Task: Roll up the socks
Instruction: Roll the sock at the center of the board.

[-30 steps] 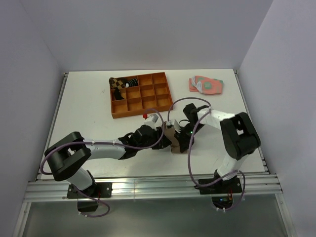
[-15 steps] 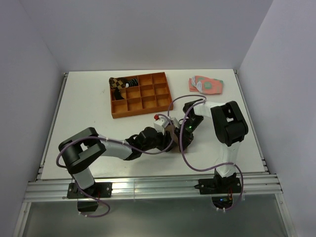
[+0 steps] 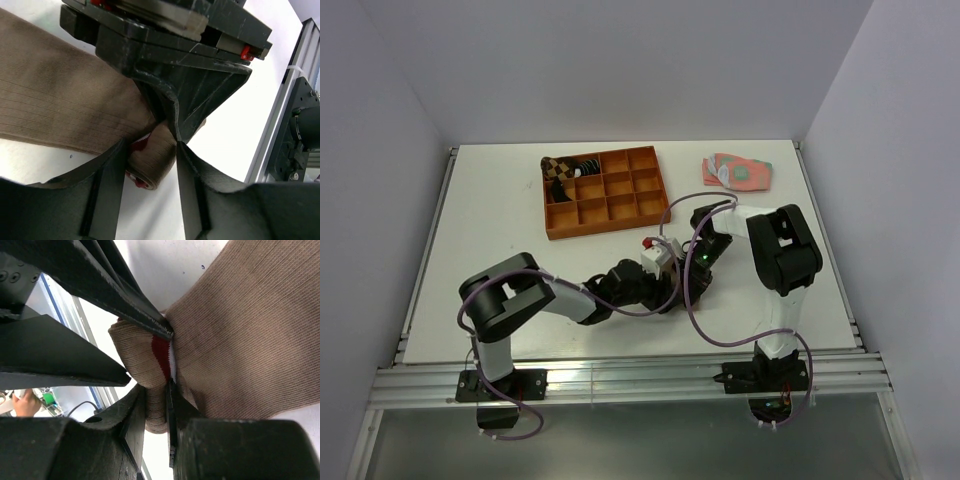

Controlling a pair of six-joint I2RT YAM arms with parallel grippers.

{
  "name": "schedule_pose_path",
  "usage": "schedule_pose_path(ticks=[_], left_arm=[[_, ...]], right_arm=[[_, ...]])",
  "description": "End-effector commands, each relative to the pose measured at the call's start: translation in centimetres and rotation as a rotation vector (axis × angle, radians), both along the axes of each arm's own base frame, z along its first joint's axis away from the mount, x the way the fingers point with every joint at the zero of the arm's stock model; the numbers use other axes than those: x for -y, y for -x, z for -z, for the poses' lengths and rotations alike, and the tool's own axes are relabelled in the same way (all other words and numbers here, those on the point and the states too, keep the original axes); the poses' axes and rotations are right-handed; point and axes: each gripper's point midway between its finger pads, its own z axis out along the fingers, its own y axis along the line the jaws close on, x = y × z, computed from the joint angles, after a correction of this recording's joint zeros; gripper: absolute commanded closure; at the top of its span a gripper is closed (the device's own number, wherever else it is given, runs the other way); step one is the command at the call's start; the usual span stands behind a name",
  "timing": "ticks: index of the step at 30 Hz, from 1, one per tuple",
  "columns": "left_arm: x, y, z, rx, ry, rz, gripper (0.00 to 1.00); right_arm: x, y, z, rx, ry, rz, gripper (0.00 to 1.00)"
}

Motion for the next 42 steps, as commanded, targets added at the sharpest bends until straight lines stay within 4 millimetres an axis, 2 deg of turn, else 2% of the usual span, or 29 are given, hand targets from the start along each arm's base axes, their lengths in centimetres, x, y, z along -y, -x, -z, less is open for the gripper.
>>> schedule_pose_path(ticks=[1,3,6,7,8,9,10,11,12,14,17,22,29,35,41,42], left_arm=[[1.0,0.6,-0.9,0.009,0.06,0.046,0.52],[0.9,0.7,-0.5,-0.008,0.057,0.036,0.56],[0.8,0.5,0.2,-0.045,0.038,0.007,0.7],[0.8,0.4,0.4,-0.065,0.031,-0.007,0.79],[0.5,0.4,1.4,-0.09,-0.007,-0.023,0.83],[0.7,0.1,1.4,-0.097,-0.014,-0.037,0.86],[0.5,-0.1,1.8,-0.126,-0.032,-0.065,0.94],[-0.1,0.0,3.0,-0.161,-0.086,-0.086,0.97],[0.0,-0.3,3.0,-0.169,-0.098,-0.106,0.99],[-0.9,-0.1,4.3,-0.236,-0.159,-0.155,1.0],[-1.4,0.0,4.9,-0.298,-0.205,-0.206,1.0],[-2.0,0.6,5.0,-0.358,-0.229,-0.232,1.0],[-2.4,1.6,4.5,-0.416,-0.242,-0.215,1.0],[-2.6,2.1,4.0,-0.518,-0.167,-0.177,1.0],[-2.9,2.8,4.5,-0.642,-0.172,-0.128,1.0],[-2.9,3.4,4.4,-0.682,-0.167,-0.102,1.0]], right_arm=[[1.1,-1.2,1.5,0.067,0.075,-0.02,0.88],[1.2,-1.3,1.4,0.077,0.08,-0.013,0.88],[1.3,-1.6,1.4,0.106,0.094,0.0,0.83],[1.4,-1.7,1.4,0.115,0.1,0.009,0.8],[1.3,-2.1,1.4,0.141,0.097,0.015,0.73],[1.4,-2.1,1.3,0.16,0.099,0.022,0.7],[1.4,-2.6,1.4,0.189,0.111,0.035,0.66],[1.5,-2.8,1.4,0.206,0.115,0.044,0.6],[1.6,-2.9,1.2,0.23,0.119,0.052,0.57],[1.7,-3.8,1.1,0.288,0.135,0.077,0.5],[2.1,-4.6,0.0,0.395,0.144,0.124,0.44],[2.7,-6.3,-1.7,0.564,0.16,0.218,0.38],[3.6,-6.1,-4.1,0.702,0.12,0.277,0.35],[3.9,-5.5,-6.0,0.766,0.056,0.286,0.32],[4.3,-4.4,-6.0,0.858,0.034,0.2,0.33],[4.0,-4.1,-6.0,0.874,0.03,0.172,0.33]])
